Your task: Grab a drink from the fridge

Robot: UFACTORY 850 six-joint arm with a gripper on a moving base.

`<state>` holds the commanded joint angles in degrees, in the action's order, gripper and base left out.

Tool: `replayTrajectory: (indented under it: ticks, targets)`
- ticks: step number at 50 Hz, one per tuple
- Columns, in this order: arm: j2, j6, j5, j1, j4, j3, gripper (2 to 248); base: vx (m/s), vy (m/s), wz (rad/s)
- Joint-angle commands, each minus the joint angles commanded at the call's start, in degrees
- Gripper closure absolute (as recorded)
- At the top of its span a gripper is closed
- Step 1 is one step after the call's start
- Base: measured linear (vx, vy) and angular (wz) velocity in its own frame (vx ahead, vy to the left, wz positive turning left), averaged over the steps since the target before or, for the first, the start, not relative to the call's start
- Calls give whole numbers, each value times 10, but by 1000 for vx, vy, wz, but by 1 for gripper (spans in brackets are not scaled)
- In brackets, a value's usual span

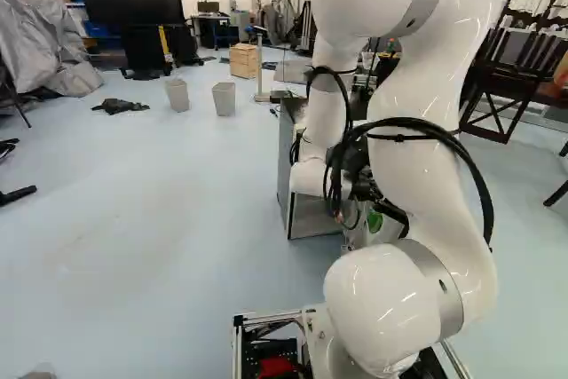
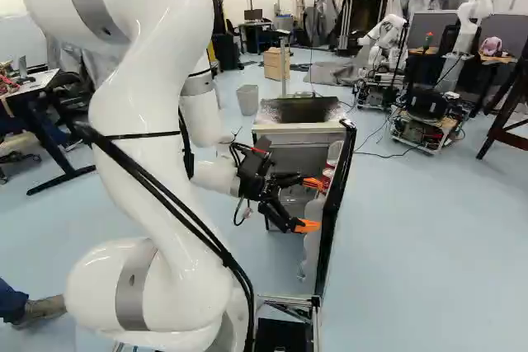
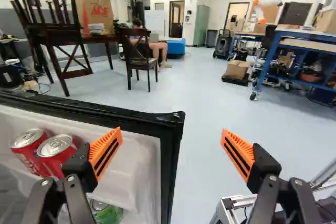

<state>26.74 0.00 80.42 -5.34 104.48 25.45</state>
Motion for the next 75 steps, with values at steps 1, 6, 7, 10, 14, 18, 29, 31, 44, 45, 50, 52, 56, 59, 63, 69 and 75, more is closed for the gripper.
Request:
replayTrajectory:
  ticks: [1, 6, 7, 10, 14, 18, 29, 31, 44, 45, 50, 52, 56, 59, 63, 69, 75]
  targets:
    - [0, 0, 0, 4, 0, 2, 3, 0, 0, 0]
    - [3, 0, 0, 25, 1, 12, 3, 0, 0, 0]
    - [3, 0, 0, 31, 1, 15, 3, 0, 0, 0]
    - [5, 0, 0, 42, 1, 21, 3, 0, 0, 0]
    - [7, 0, 0, 59, 1, 30, 3, 0, 0, 0]
    - [9, 0, 0, 76, 1, 39, 3, 0, 0, 0]
    - [17, 0, 0, 121, 1, 67, 3, 0, 0, 0]
    - [19, 0, 0, 129, 1, 72, 3, 0, 0, 0]
    - [32, 0, 0, 178, 1, 110, 3, 0, 0, 0]
    - [32, 0, 0, 181, 1, 113, 3, 0, 0, 0]
    - [38, 0, 0, 198, 1, 129, 3, 0, 0, 0]
    - [41, 0, 0, 205, 1, 135, 3, 0, 0, 0]
    - [46, 0, 0, 218, 1, 148, 3, 0, 0, 0]
    - [49, 0, 0, 228, 1, 158, 3, 0, 0, 0]
    - [54, 0, 0, 240, 1, 171, 3, 0, 0, 0]
    - [63, 0, 0, 259, 1, 191, 3, 0, 0, 0]
    - [71, 0, 0, 276, 1, 211, 3, 0, 0, 0]
